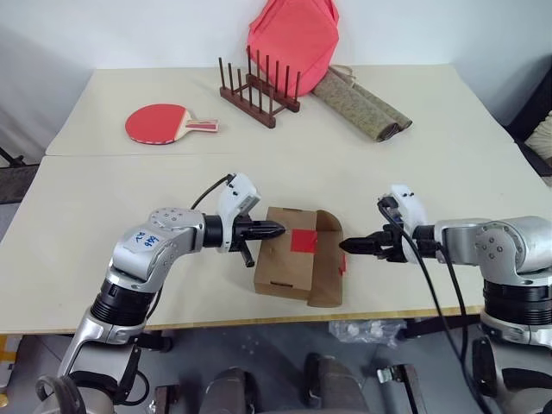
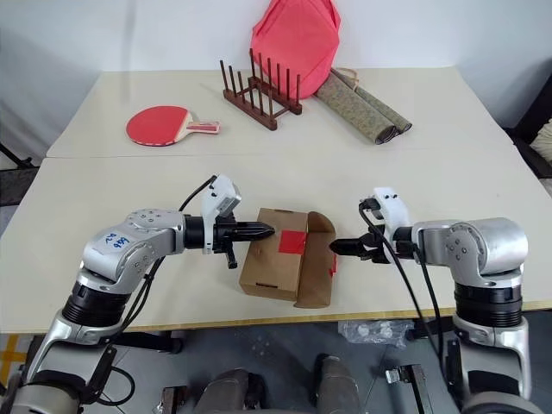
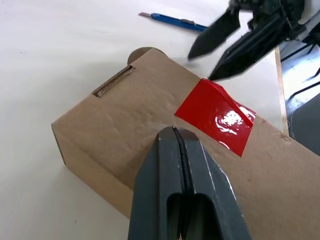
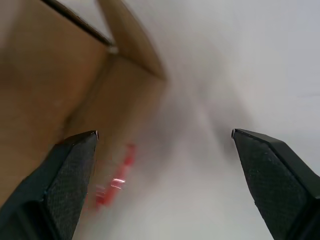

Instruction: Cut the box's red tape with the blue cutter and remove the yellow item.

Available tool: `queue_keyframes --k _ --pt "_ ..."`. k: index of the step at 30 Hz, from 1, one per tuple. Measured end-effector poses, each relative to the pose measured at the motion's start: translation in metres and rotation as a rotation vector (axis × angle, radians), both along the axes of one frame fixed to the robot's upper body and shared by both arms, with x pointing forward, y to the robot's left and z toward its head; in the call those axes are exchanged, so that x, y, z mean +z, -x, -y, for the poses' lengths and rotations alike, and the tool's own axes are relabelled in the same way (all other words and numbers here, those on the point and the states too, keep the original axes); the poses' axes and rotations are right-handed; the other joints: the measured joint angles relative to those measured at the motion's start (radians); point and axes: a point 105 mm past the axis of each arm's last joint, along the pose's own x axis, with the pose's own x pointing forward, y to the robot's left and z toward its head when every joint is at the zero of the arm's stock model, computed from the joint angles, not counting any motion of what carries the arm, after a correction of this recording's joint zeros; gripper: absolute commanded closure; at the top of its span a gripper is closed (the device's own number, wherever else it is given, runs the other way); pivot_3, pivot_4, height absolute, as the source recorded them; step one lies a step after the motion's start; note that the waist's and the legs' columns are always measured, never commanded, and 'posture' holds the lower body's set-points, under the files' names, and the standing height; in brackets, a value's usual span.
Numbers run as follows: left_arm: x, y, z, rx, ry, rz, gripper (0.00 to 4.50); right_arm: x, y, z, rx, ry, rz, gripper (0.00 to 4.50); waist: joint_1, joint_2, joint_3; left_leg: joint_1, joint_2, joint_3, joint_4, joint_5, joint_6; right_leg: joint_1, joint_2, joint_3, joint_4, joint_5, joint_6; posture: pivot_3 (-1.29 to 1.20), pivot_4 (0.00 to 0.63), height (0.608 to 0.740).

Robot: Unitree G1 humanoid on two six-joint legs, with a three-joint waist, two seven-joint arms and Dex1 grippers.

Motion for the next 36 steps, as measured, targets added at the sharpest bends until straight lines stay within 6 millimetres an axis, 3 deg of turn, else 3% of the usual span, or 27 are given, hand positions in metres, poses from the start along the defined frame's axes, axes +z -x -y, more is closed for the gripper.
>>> queue_keyframes --k 5,14,18,29,36 --pt "-0.001 -0.001 -0.001 0.005 0.001 -0.004 4.5 0.0 -0.005 -0.009 0.01 -0.073 -0.031 0.03 -0.002 0.0 0.0 0.001 0.0 0.0 0.0 0.0 0.0 0.0 0.0 0.001 0.001 0.0 0.0 0.0 0.15 0.74" --pt "0.0 -0.003 -0.001 0.007 0.0 -0.007 4.5 0.0 -0.011 -0.043 0.088 -0.143 -0.06 0.03 -0.027 0.0 0.0 0.002 0.001 0.001 0.0 0.001 -0.001 0.0 0.002 0.001 0.002 0.0 -0.001 0.0 0.15 0.74" --pt "0.0 -0.003 -0.001 0.007 0.0 -0.006 4.5 -0.001 -0.011 -0.045 0.096 -0.14 -0.066 0.85 -0.026 0.0 0.0 0.002 0.001 0.001 0.0 0.001 -0.001 0.0 0.002 0.001 0.002 0.0 -0.001 0.0 0.15 0.74" --pt "0.001 -0.004 -0.001 0.004 0.006 0.004 4.5 -0.007 -0.007 -0.049 0.101 -0.133 -0.105 4.48 -0.024 0.002 0.0 0.001 0.001 0.001 -0.001 0.001 -0.001 -0.001 0.002 0.001 0.001 0.0 -0.001 0.0 0.15 0.74" --pt "0.002 -0.004 -0.003 0.006 0.014 0.018 4.5 0.012 -0.017 -0.046 0.036 -0.128 -0.044 4.48 -0.022 0.003 0.001 0.0 0.001 0.001 -0.001 0.001 -0.001 -0.001 0.001 0.001 0.001 0.0 -0.001 0.0 0.15 0.74"
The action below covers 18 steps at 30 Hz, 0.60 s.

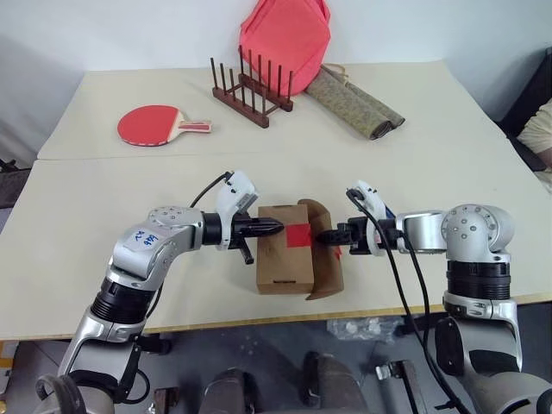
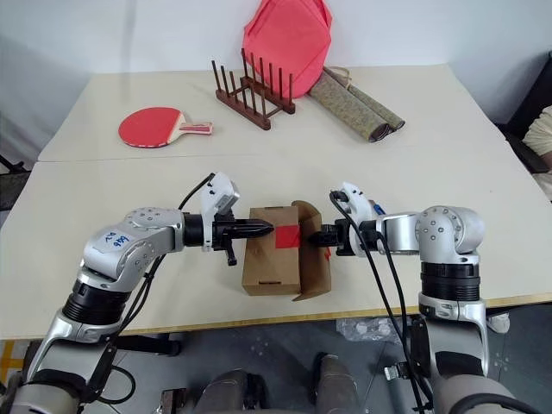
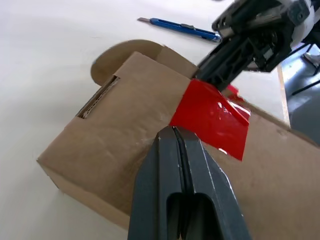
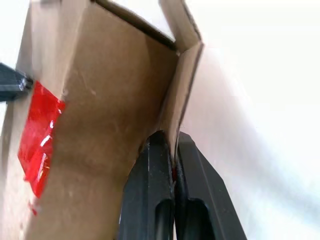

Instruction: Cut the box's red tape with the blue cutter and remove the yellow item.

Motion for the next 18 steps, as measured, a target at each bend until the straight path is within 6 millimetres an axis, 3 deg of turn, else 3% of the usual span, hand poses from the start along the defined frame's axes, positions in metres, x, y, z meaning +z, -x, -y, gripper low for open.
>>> queue_keyframes --k 6,15,18 --pt "0.001 0.0 -0.001 -0.002 0.008 0.014 4.5 0.013 0.0 0.006 -0.046 0.016 0.032 4.48 0.001 0.0 0.0 -0.001 0.0 0.0 -0.001 0.0 0.0 0.0 0.0 0.0 -0.001 0.0 0.0 0.0 0.15 0.74" --pt "0.0 -0.003 0.008 -0.014 0.025 0.046 4.5 0.053 0.014 0.023 -0.094 0.111 0.119 4.48 0.005 0.0 0.0 -0.001 0.0 0.0 -0.001 0.0 0.001 0.0 -0.002 0.0 -0.002 0.0 0.0 0.0 0.15 0.74" --pt "-0.001 -0.006 0.008 -0.004 0.021 0.053 4.5 0.06 0.018 0.02 -0.116 0.125 0.14 4.48 0.003 0.0 0.0 -0.001 0.0 0.0 -0.001 0.0 0.002 0.0 -0.002 0.0 -0.003 0.0 0.001 0.0 0.15 0.74"
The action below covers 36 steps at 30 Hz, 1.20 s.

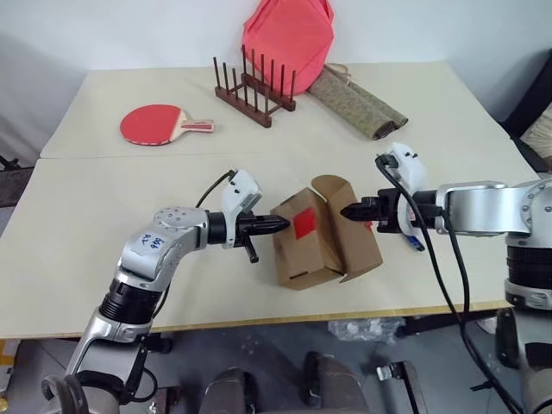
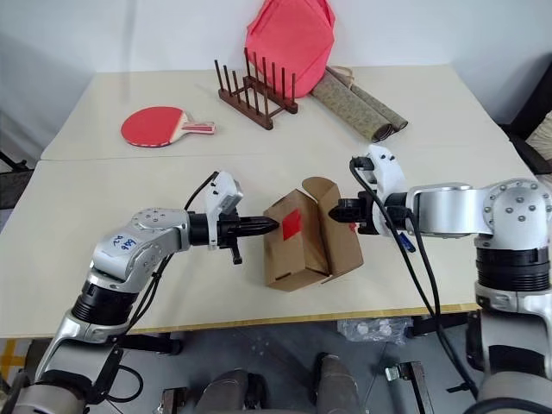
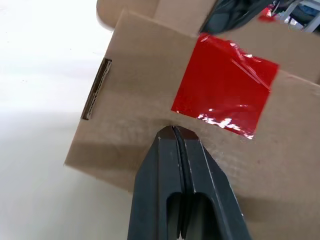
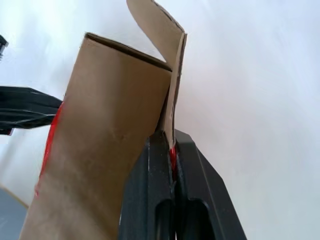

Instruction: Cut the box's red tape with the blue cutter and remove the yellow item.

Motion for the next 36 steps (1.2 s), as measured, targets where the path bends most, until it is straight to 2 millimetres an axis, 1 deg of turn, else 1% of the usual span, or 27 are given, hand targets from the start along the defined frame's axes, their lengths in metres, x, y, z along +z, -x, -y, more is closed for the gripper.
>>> queue_keyframes --k 4,6,9,11,15,18,21,23,24,26,28,30,32,34,35,36 --pt "-0.002 -0.005 -0.003 0.02 -0.012 0.005 4.5 0.004 -0.001 -0.004 -0.017 0.017 0.025 4.48 0.0 0.0 0.0 0.0 0.001 0.0 0.0 0.0 0.001 0.0 -0.001 0.0 0.0 0.0 0.001 0.0 0.15 0.74" --pt "-0.005 -0.008 -0.007 0.043 -0.032 0.003 4.5 0.008 -0.002 -0.008 -0.014 0.023 0.042 4.48 0.001 0.0 0.0 0.0 0.001 0.0 0.0 0.001 0.002 0.0 -0.001 0.0 0.001 0.001 0.001 0.0 0.15 0.74" --pt "-0.016 -0.012 -0.014 0.078 -0.058 -0.026 4.5 0.017 -0.004 -0.015 0.0 0.027 0.069 4.48 0.003 0.0 0.0 -0.001 0.001 0.0 0.0 0.001 0.002 0.0 -0.002 0.0 0.0 0.001 0.001 0.0 0.15 0.74" --pt "-0.022 -0.013 -0.016 0.091 -0.066 -0.041 4.5 0.02 -0.004 -0.016 -0.001 0.043 0.078 4.48 0.006 0.0 0.0 -0.003 0.001 -0.001 0.0 0.001 0.002 -0.001 -0.002 -0.001 -0.001 0.001 0.001 0.0 0.15 0.74" --pt "-0.02 -0.012 -0.017 0.095 -0.052 -0.045 4.5 0.02 -0.005 -0.015 -0.014 0.084 0.087 4.48 0.014 0.0 0.0 -0.004 0.001 -0.001 0.0 0.0 0.002 -0.002 -0.002 -0.001 -0.003 0.001 0.002 0.0 0.15 0.74" --pt "-0.002 -0.011 -0.02 0.102 0.085 -0.079 4.5 0.018 -0.005 -0.015 -0.021 0.104 0.086 4.48 0.018 0.0 0.0 -0.005 0.001 -0.001 0.0 0.0 0.002 -0.002 -0.002 -0.002 -0.003 0.001 0.002 0.0 0.15 0.74" --pt "0.033 0.0 -0.03 0.058 0.259 -0.138 4.5 0.013 -0.005 -0.018 -0.028 0.126 0.081 4.48 0.015 0.0 0.0 -0.005 0.002 -0.002 0.0 0.0 0.002 -0.002 -0.001 -0.002 -0.003 0.001 0.002 0.0 0.15 0.74" --pt "0.055 0.01 -0.035 0.011 0.319 -0.142 4.5 0.013 -0.005 -0.02 -0.035 0.128 0.087 4.48 0.016 0.0 0.0 -0.005 0.001 -0.002 0.0 0.0 0.002 -0.002 -0.001 -0.002 -0.003 0.001 0.002 0.0 0.15 0.74" --pt "0.063 0.013 -0.034 -0.008 0.34 -0.137 4.5 0.014 -0.005 -0.021 -0.036 0.131 0.092 4.48 0.016 0.0 0.0 -0.005 0.001 -0.002 0.0 0.0 0.002 -0.002 -0.001 -0.001 -0.003 0.001 0.002 0.0 0.15 0.74" --pt "0.07 0.017 -0.029 -0.042 0.368 -0.144 4.5 0.014 -0.004 -0.024 -0.037 0.132 0.102 4.48 0.021 0.0 0.0 -0.005 0.001 -0.002 0.0 0.0 0.002 -0.002 -0.001 -0.002 -0.003 0.002 0.003 0.0 0.15 0.74" --pt "0.072 0.019 -0.021 -0.065 0.375 -0.151 4.5 0.013 -0.003 -0.026 -0.029 0.141 0.105 4.48 0.024 -0.001 0.001 -0.005 0.0 -0.002 0.001 0.0 0.002 -0.002 -0.002 -0.002 -0.003 0.002 0.003 0.0 0.15 0.74" --pt "0.067 0.024 -0.011 -0.098 0.313 -0.153 4.5 0.012 -0.003 -0.026 -0.031 0.148 0.102 4.48 0.022 -0.001 0.001 -0.005 0.0 -0.001 0.0 0.0 0.003 -0.002 -0.002 -0.001 -0.004 0.002 0.003 0.0 0.15 0.74" --pt "0.049 0.029 -0.005 -0.131 0.19 -0.168 4.5 0.011 -0.003 -0.026 -0.036 0.154 0.101 4.48 0.019 -0.001 0.001 -0.005 -0.001 -0.001 -0.001 0.0 0.002 -0.002 -0.001 -0.002 -0.004 0.002 0.003 0.0 0.15 0.74" --pt "0.029 0.032 -0.008 -0.137 0.078 -0.185 4.5 0.011 -0.004 -0.024 -0.044 0.16 0.102 4.48 0.014 -0.001 0.001 -0.005 -0.001 0.0 -0.001 0.0 0.002 -0.003 0.001 -0.001 -0.004 0.002 0.003 0.0 0.15 0.74" --pt "0.023 0.033 -0.011 -0.14 0.043 -0.177 4.5 0.011 -0.004 -0.022 -0.05 0.166 0.102 4.48 0.012 -0.001 0.001 -0.005 0.0 0.0 -0.001 0.0 0.001 -0.003 0.002 -0.001 -0.004 0.001 0.002 0.0 0.15 0.74" --pt "0.023 0.033 -0.014 -0.149 0.017 -0.154 4.5 0.012 -0.004 -0.021 -0.054 0.169 0.102 4.48 0.013 -0.001 0.001 -0.005 0.0 0.0 -0.001 0.0 0.001 -0.003 0.003 -0.001 -0.004 0.001 0.002 0.0 0.15 0.74"
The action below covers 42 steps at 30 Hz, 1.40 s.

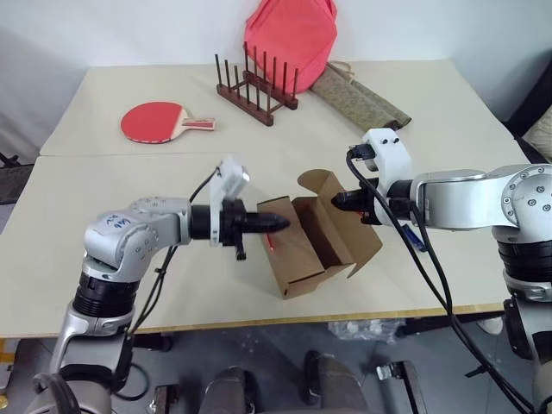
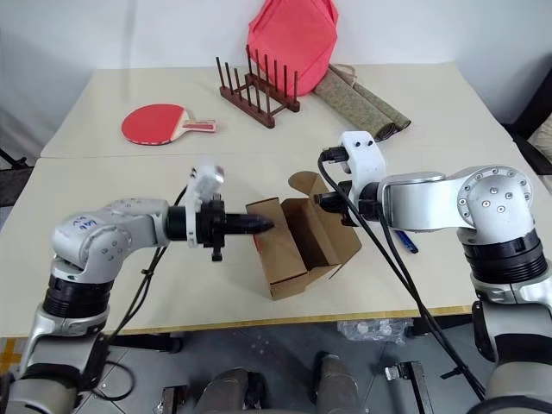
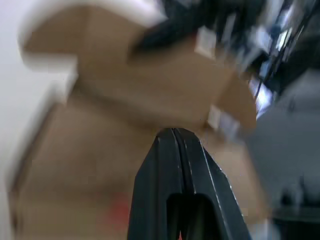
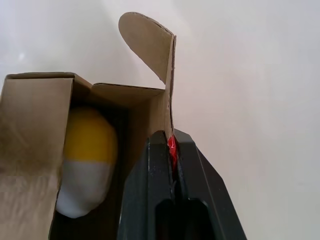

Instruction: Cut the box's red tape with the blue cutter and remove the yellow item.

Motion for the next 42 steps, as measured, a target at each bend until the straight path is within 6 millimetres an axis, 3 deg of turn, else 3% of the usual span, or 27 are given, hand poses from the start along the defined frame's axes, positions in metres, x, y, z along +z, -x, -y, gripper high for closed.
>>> queue_keyframes --k 13,15,17,19,26,30,35,37,42 --pt "-0.012 0.001 -0.024 -0.175 -0.352 0.252 4.5 0.015 -0.001 0.006 0.009 0.006 0.034 4.48 0.009 0.001 -0.001 0.005 0.001 0.0 0.001 0.001 0.002 0.003 -0.004 0.002 0.003 0.0 -0.001 0.0 0.15 0.74" --pt "-0.017 0.0 -0.031 -0.168 -0.393 0.255 4.5 0.015 -0.001 0.01 -0.001 0.013 0.031 4.48 0.014 0.003 -0.002 0.005 -0.001 0.0 0.001 0.001 0.004 0.003 -0.007 0.002 0.002 0.001 -0.001 0.0 0.15 0.74" --pt "-0.034 -0.007 -0.043 -0.104 -0.46 0.22 4.5 0.016 -0.002 0.018 -0.026 0.031 0.028 4.48 0.021 0.004 -0.003 0.005 -0.002 0.0 0.001 0.002 0.005 0.003 -0.008 0.003 -0.001 0.002 -0.001 0.0 0.15 0.74" --pt "-0.067 -0.007 -0.05 -0.069 -0.503 0.123 4.5 0.011 -0.002 0.028 -0.057 0.05 0.01 4.48 0.021 0.002 -0.001 0.001 0.0 0.0 0.001 0.002 0.005 0.001 -0.007 0.001 0.0 0.004 -0.001 0.0 0.15 0.74" --pt "-0.063 -0.019 -0.039 -0.033 -0.456 0.185 4.5 -0.022 -0.001 0.039 -0.117 0.061 -0.089 4.48 0.023 0.001 0.0 -0.004 0.0 -0.001 0.001 0.001 0.005 0.001 -0.006 -0.003 -0.006 0.005 0.001 0.0 0.15 0.74" --pt "-0.063 -0.031 -0.035 0.006 -0.425 0.216 4.5 -0.03 -0.001 0.04 -0.138 0.072 -0.11 4.48 0.028 0.001 0.0 -0.004 0.0 -0.001 0.002 0.002 0.006 0.001 -0.006 -0.002 -0.007 0.007 0.003 0.0 0.15 0.74" --pt "-0.056 -0.037 -0.041 0.063 -0.401 0.214 4.5 -0.027 -0.003 0.032 -0.122 0.075 -0.098 4.48 0.019 0.001 0.0 -0.005 0.0 -0.001 0.002 0.002 0.007 0.0 -0.006 -0.002 -0.007 0.008 0.003 0.0 0.15 0.74" --pt "-0.042 -0.04 -0.045 0.092 -0.345 0.197 4.5 -0.02 -0.004 0.03 -0.111 0.082 -0.075 4.48 0.011 0.001 0.0 -0.01 0.0 -0.002 0.002 0.002 0.006 -0.004 -0.006 -0.003 -0.008 0.008 0.003 0.0 0.15 0.74" --pt "0.021 -0.05 -0.041 0.126 -0.17 0.273 4.5 0.006 -0.007 0.024 -0.084 0.079 -0.002 4.48 0.01 0.001 0.0 -0.016 -0.001 -0.001 0.003 0.002 0.006 -0.008 -0.005 -0.006 -0.008 0.008 0.004 0.0 0.15 0.74"
